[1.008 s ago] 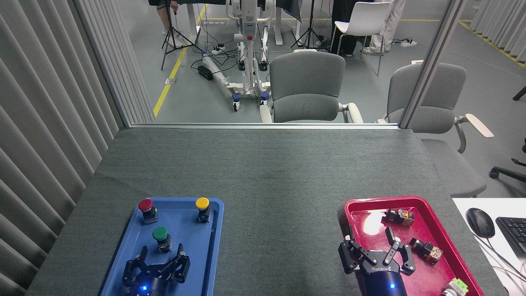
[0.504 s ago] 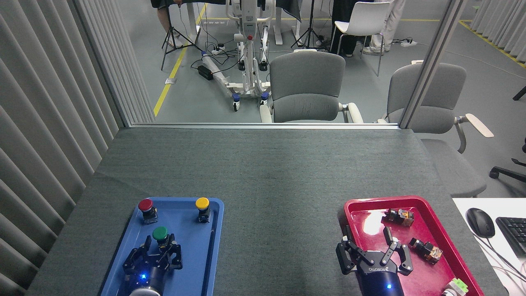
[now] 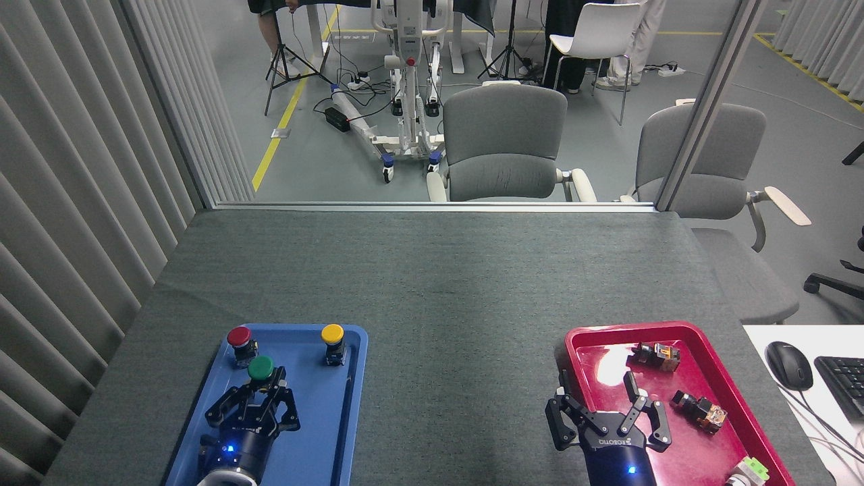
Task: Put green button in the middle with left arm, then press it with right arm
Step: 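Carry the green button out of the blue tray toward the table middle, then set the green button down on the table and open the left gripper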
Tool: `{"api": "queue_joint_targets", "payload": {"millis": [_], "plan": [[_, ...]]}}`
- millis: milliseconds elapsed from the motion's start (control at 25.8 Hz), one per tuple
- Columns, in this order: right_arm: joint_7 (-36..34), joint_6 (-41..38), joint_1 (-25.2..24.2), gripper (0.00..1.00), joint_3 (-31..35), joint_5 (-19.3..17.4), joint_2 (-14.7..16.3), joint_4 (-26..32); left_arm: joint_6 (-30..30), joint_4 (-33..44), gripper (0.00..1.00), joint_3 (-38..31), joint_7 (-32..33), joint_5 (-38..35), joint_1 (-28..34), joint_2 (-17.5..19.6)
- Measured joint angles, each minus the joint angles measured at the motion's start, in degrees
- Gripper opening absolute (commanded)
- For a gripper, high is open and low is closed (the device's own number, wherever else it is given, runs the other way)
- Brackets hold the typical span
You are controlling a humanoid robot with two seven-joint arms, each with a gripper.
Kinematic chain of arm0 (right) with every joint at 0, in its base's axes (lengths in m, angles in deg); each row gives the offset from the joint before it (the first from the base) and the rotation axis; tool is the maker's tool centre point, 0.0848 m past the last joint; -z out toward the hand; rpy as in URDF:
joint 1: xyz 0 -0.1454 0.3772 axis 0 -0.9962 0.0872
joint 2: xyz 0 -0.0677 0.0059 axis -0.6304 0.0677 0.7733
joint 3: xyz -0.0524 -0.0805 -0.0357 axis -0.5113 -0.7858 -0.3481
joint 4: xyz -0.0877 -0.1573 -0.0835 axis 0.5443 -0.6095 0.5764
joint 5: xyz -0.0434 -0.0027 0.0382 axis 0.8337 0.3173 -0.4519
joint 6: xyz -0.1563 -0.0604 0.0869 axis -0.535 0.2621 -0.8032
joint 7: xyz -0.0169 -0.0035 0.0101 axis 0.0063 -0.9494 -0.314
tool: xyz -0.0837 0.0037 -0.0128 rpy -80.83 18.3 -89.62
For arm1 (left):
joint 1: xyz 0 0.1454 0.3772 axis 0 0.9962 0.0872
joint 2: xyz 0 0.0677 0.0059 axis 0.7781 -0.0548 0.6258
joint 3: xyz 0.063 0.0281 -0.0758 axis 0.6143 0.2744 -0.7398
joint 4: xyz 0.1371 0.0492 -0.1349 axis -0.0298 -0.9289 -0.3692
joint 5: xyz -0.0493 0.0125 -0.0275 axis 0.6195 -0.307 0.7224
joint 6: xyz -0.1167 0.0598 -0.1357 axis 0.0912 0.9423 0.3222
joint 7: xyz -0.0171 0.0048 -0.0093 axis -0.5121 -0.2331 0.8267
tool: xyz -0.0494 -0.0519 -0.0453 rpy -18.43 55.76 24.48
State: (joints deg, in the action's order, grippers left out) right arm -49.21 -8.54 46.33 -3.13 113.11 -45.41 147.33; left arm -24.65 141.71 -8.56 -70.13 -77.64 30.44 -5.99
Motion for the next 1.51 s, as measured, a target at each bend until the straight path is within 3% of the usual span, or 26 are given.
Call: {"api": "queue_joint_targets", "payload": {"millis": [194,349,465,814,1240,1279,1357,1512], "plan": [[0.0,0.05,0.04,1.0,-0.03,0.19,-0.39,-0.01,-11.91,6.95,0.0,10.02,-4.68,0.22,0.84,1.49],[0.0,0.05,0.09,1.0,0.0,0.22,-0.47,0.01,-12.86,3.73,0.0,23.28,-5.43,0.35,-2.99,-0.22],[0.01,0.07,0.16,1.0,0.02,0.31,-0.46,0.0,-11.83,-1.94,0.0,28.85,-5.61,0.44,-6.8,-3.13],[0.19,0.13,0.21,1.0,0.05,0.31,0.02,-0.02,-11.0,-19.99,0.0,31.92,-5.35,1.14,-15.43,-12.51],[-0.06,-0.06,-0.37,1.0,0.05,-0.14,0.53,-0.04,-9.1,-26.24,0.02,31.99,0.8,1.33,-17.77,-13.82],[-0.06,-0.08,-0.38,1.0,0.05,-0.19,0.57,-0.04,-8.84,-26.33,0.09,31.93,1.05,1.34,-17.8,-13.81],[-0.07,-0.09,-0.41,1.0,0.05,-0.27,0.65,-0.05,-7.87,-26.45,0.48,31.87,1.43,1.45,-17.79,-13.81],[-0.09,-0.09,-0.37,1.0,0.05,-0.62,0.81,-0.24,-4.57,-26.44,0.88,32.02,1.45,2.25,-17.79,-13.8]]}}
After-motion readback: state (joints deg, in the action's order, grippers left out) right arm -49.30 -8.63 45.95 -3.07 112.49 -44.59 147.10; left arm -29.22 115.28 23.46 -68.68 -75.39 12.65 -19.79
